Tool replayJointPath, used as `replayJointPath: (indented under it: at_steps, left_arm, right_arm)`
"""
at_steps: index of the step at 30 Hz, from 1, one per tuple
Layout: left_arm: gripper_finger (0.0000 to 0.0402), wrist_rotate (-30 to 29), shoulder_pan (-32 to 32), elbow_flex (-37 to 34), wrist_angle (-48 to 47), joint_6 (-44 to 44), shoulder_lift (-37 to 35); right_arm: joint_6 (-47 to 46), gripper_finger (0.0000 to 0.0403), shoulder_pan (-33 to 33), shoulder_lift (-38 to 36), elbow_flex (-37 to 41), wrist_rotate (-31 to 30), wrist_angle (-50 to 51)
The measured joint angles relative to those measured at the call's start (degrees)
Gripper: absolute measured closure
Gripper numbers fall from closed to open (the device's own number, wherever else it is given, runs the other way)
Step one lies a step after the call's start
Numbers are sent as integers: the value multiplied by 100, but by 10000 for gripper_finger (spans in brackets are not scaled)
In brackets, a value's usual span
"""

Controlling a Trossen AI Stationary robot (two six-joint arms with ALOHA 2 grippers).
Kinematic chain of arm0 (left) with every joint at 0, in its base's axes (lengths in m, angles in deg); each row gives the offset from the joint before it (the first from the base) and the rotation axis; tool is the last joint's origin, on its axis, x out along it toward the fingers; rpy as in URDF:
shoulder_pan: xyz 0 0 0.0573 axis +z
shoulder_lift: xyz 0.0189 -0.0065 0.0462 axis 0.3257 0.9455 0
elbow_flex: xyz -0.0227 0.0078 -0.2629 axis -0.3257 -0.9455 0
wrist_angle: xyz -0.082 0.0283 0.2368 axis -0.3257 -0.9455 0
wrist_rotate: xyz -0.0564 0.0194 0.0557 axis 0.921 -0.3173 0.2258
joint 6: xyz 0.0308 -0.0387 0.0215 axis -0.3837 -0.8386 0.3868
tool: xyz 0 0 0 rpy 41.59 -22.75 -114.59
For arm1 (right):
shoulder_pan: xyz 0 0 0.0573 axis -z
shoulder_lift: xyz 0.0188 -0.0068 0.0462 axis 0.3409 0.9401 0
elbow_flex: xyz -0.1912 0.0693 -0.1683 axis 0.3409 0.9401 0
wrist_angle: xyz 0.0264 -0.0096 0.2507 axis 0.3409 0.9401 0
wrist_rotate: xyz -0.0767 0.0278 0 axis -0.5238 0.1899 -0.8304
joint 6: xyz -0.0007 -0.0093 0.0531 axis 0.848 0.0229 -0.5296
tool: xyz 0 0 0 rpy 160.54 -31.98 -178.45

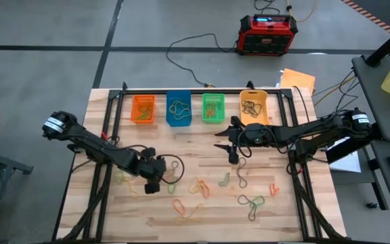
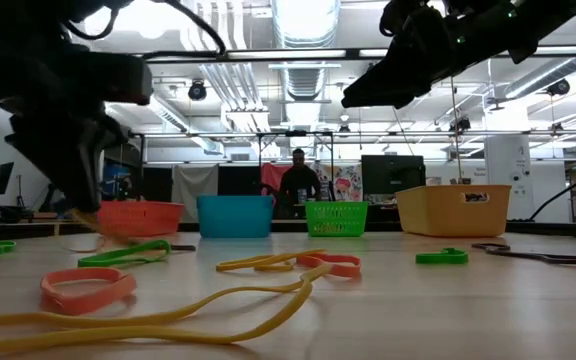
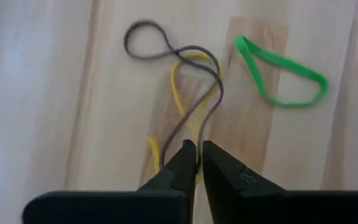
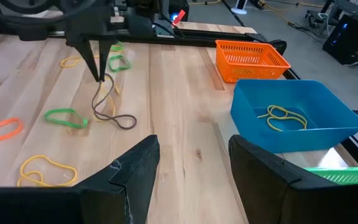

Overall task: Sort rubber bands into baskets
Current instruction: Put the purple rubber band into the light orange bin

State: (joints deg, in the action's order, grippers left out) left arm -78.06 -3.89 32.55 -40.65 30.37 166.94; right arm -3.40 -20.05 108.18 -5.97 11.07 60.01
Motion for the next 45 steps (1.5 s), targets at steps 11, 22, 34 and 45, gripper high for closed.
replayJointPath:
  at_steps: [11,22,34,45]
  left_arm:
    - [332,-288,2,0,289,-2,22]
    - [318,-461,13,-547,717,59,27]
    - [318,-355,13,-1261,1839,169,28]
    - [380,-286,7,-1295,1985,260,255]
  right_arm:
    - [20,213,0,0,0,0,2]
    - [20,213,0,0,0,0,96]
    - [20,213,0,0,0,-2,100]
    - [20,213,0,0,0,-2,102]
